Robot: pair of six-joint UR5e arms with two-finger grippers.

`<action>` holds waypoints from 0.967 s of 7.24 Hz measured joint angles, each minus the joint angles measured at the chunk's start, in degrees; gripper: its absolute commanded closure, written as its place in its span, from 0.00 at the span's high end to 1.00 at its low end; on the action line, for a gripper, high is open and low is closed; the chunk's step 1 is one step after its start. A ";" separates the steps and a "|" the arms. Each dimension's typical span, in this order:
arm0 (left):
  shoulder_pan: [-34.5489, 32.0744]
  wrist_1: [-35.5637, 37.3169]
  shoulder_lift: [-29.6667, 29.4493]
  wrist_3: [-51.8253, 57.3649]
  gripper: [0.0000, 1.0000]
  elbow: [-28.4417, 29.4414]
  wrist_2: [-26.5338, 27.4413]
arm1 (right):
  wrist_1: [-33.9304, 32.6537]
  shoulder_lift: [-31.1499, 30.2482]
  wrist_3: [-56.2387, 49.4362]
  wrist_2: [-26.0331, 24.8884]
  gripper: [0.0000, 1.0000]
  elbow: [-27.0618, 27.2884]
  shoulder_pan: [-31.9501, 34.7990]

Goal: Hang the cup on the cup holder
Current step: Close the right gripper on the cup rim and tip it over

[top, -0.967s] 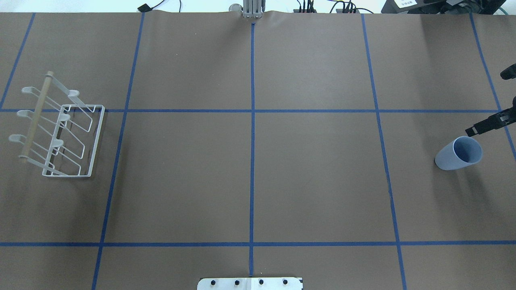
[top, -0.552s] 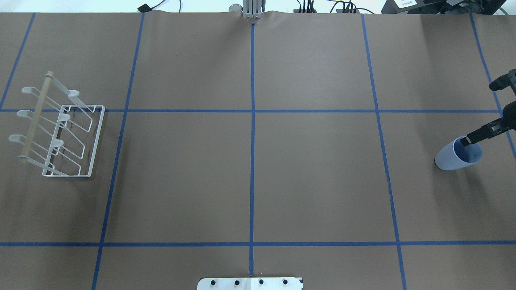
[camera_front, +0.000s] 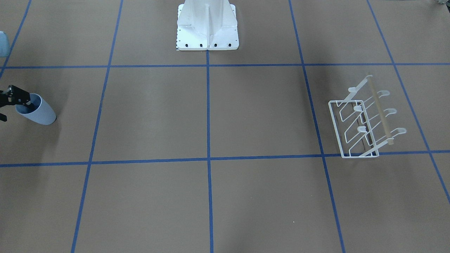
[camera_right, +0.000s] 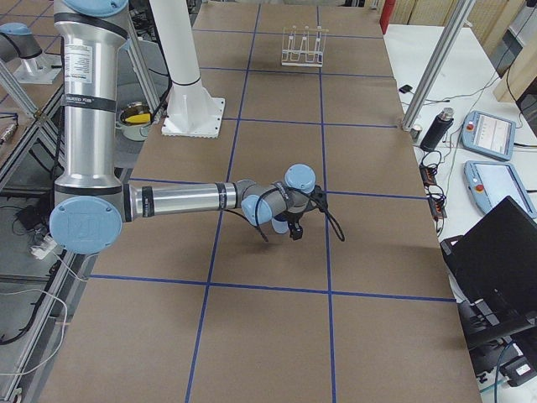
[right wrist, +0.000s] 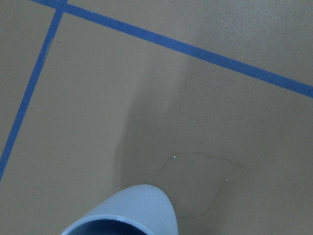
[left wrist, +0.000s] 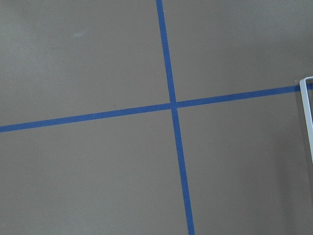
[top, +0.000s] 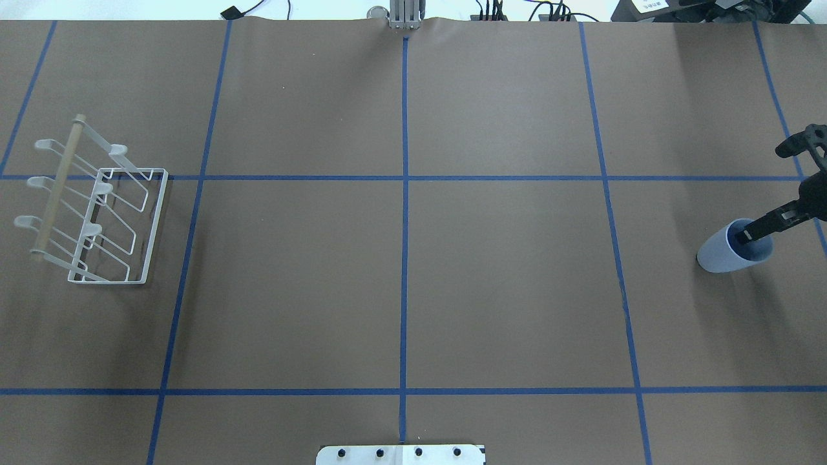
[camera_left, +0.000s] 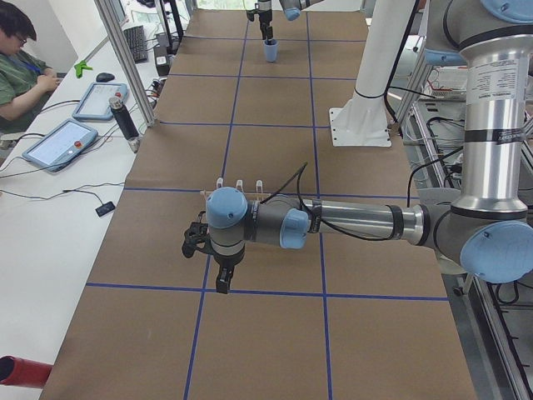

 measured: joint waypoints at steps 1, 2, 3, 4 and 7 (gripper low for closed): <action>0.00 0.00 0.00 0.00 0.99 0.04 0.00 | 0.01 0.00 0.08 -0.06 0.00 -0.15 -0.14; 0.00 0.00 0.00 -0.01 0.99 0.05 0.00 | 0.07 0.01 0.21 -0.06 0.00 -0.19 -0.18; 0.03 0.00 0.00 0.02 0.99 0.06 0.00 | 0.09 0.18 0.24 -0.01 0.00 -0.21 -0.20; 0.04 0.00 0.00 0.01 0.99 0.07 0.00 | 0.10 0.49 0.18 0.09 0.00 -0.17 -0.22; 0.08 -0.02 0.00 -0.04 0.99 0.02 -0.06 | 0.66 0.68 -0.05 0.70 0.00 1.90 0.71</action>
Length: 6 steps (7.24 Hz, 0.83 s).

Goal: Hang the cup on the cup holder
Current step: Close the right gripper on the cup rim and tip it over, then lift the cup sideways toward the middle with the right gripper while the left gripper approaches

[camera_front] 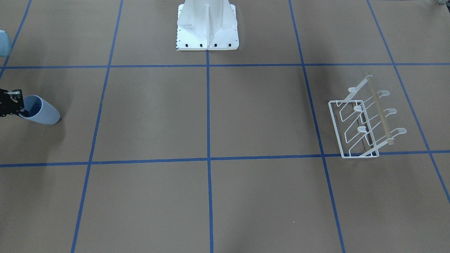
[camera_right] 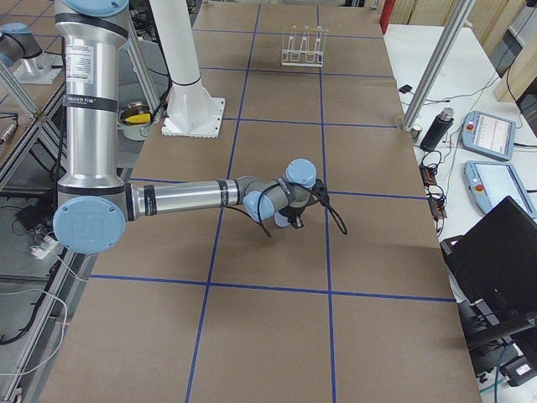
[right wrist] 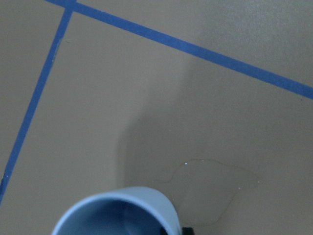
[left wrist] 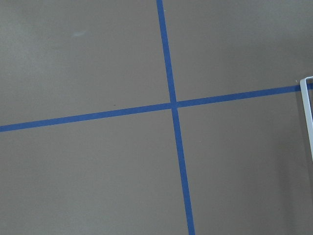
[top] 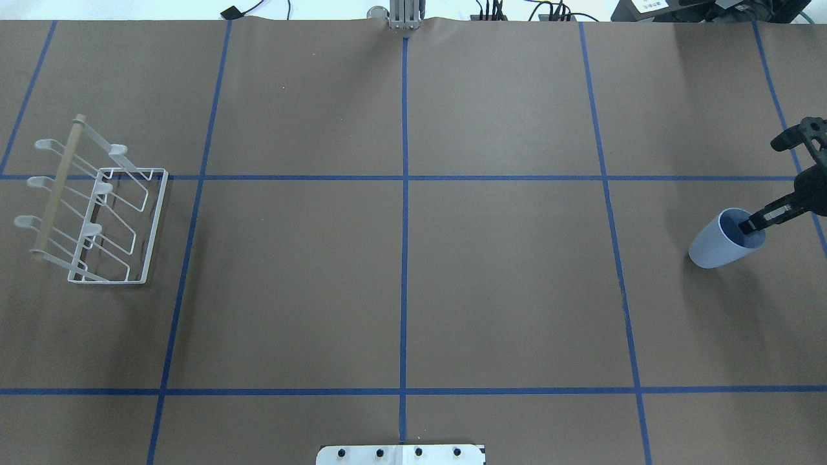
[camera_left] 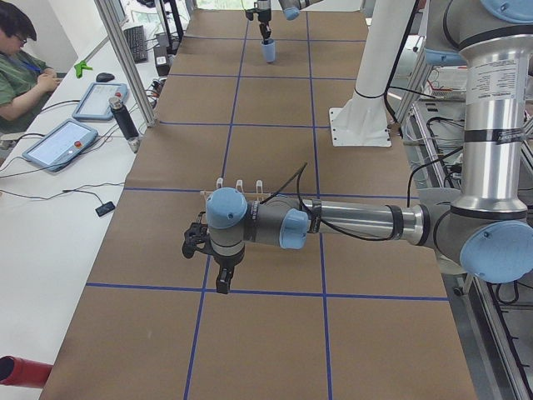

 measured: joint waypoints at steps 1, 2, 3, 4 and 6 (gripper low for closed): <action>0.09 -0.11 -0.04 0.00 0.99 -0.18 -0.37 | 0.18 0.16 -0.04 0.06 0.00 0.90 0.85; 0.27 -0.30 -0.11 -0.13 0.99 -0.38 -2.14 | 0.89 0.61 0.34 0.08 0.00 2.13 1.28; 0.48 -0.60 -0.30 -0.29 0.99 -0.55 -5.65 | 2.23 2.04 1.95 0.36 0.00 3.23 1.42; 0.83 -1.32 -0.92 -0.35 0.99 -0.89 -9.19 | 3.19 4.81 5.10 1.24 0.00 3.76 1.42; 2.68 -3.36 -2.76 -3.23 0.99 -2.14 -12.89 | 4.47 11.53 15.23 2.81 0.00 4.29 1.06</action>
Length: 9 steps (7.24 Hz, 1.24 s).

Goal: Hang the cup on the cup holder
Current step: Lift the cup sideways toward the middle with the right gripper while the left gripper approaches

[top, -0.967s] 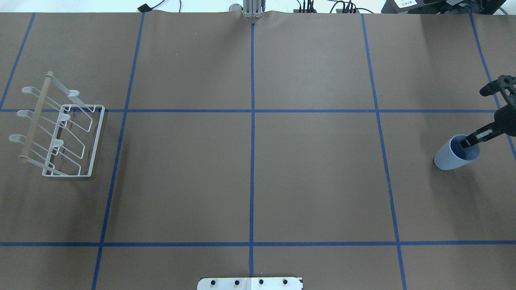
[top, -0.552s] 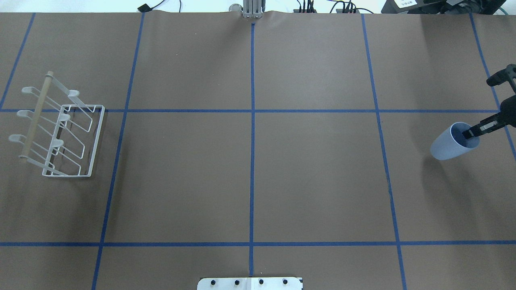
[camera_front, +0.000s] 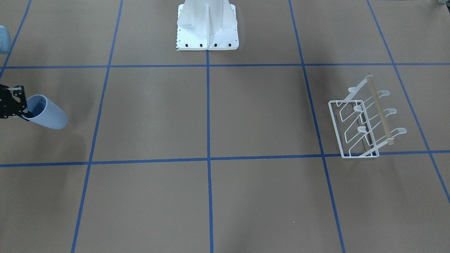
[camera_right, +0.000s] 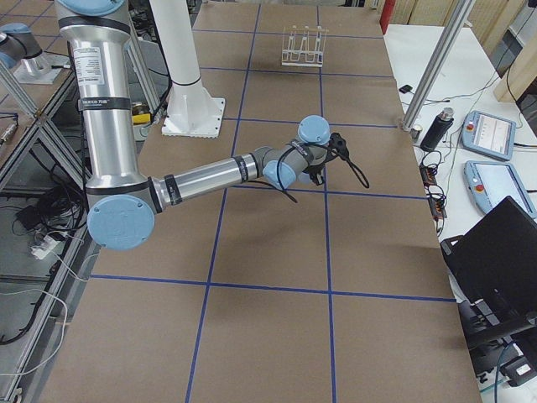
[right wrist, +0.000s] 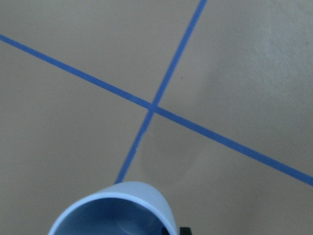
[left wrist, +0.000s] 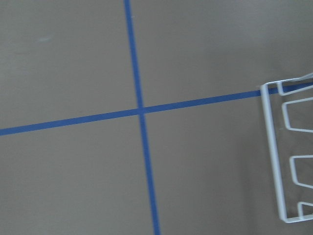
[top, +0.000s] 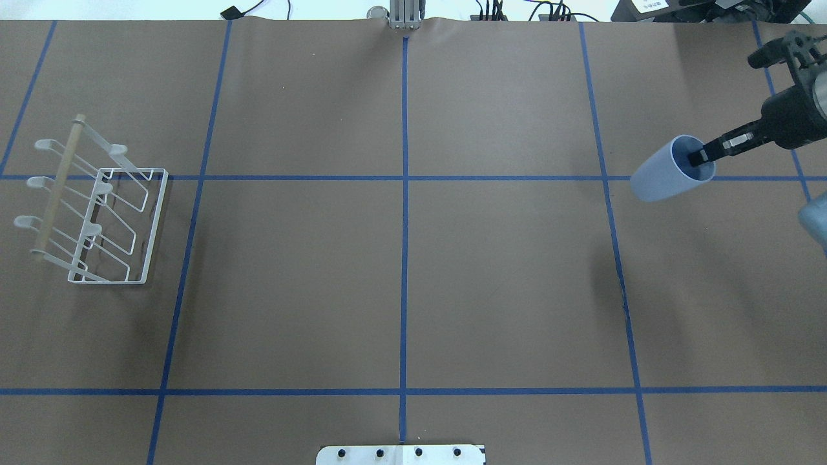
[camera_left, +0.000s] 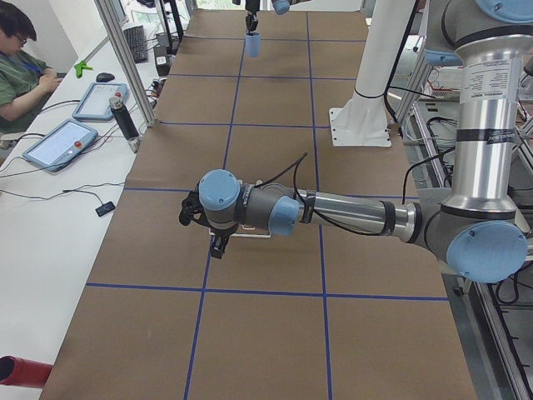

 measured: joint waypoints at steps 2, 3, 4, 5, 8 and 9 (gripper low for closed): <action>3.15 -7.29 -1.88 -15.93 0.99 -1.86 -2.10 | 4.27 4.76 12.41 0.22 0.00 0.21 -2.34; 5.60 -13.46 -3.39 -27.72 0.99 -2.22 -2.29 | 7.72 6.01 18.48 0.23 0.00 0.27 -3.71; 8.29 -20.14 -4.83 -39.21 0.98 -2.42 -2.20 | 12.54 6.64 24.66 0.21 0.00 0.30 -4.96; 10.52 -28.23 -5.50 -49.06 0.98 -2.48 -2.05 | 19.05 6.86 31.75 0.10 0.00 0.24 -6.28; 14.48 -54.45 -5.96 -74.35 0.98 -2.67 -1.37 | 40.29 6.94 53.17 -0.22 0.00 -0.23 -9.08; 16.15 -63.56 -6.41 -83.40 0.98 -3.07 -0.05 | 46.83 6.91 59.07 -0.46 0.00 -0.32 -9.43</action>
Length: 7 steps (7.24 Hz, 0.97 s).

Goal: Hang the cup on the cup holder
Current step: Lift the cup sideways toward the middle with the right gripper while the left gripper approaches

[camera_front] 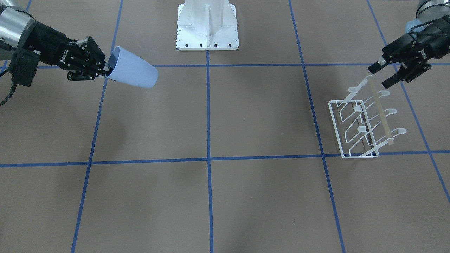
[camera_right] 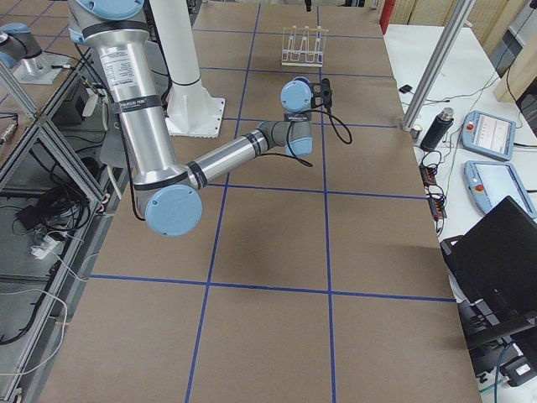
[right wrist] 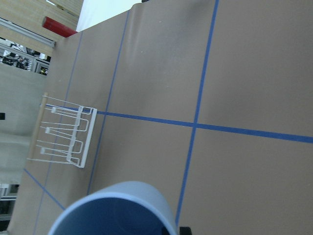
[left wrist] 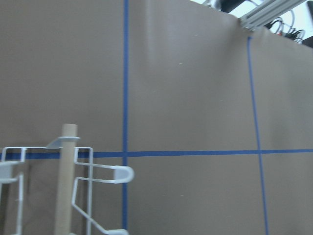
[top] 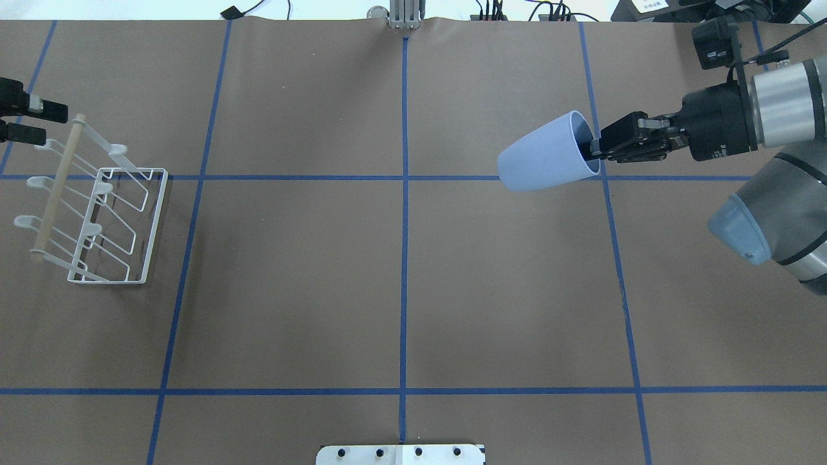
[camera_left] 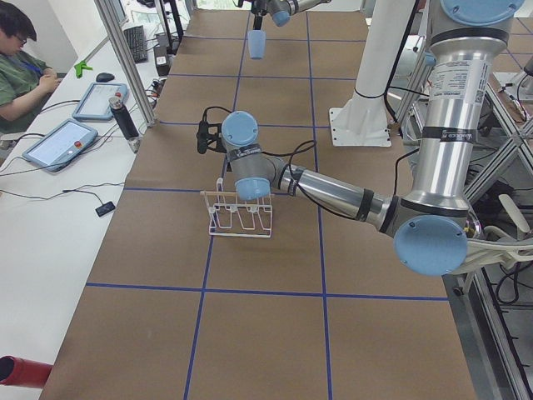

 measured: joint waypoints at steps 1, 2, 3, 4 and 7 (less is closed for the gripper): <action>2.29 -9.32 -0.64 -9.15 0.98 -0.56 2.54 | 6.16 -0.05 4.93 -1.17 0.00 0.02 -0.44; 5.28 -18.55 -1.68 -17.80 0.98 -0.99 7.06 | 12.66 -0.13 9.00 -3.90 0.00 -0.02 -1.56; 9.08 -26.86 -2.93 -25.65 0.98 -1.21 13.70 | 18.93 -0.20 11.88 -7.86 0.00 -0.12 -3.75; 13.65 -33.00 -3.88 -30.82 0.98 -1.26 21.24 | 23.69 -0.25 13.20 -12.68 0.00 0.00 -6.97; 28.64 -40.16 -9.50 -33.93 0.98 -1.10 37.43 | 28.66 1.33 13.96 -20.98 0.00 0.35 -16.96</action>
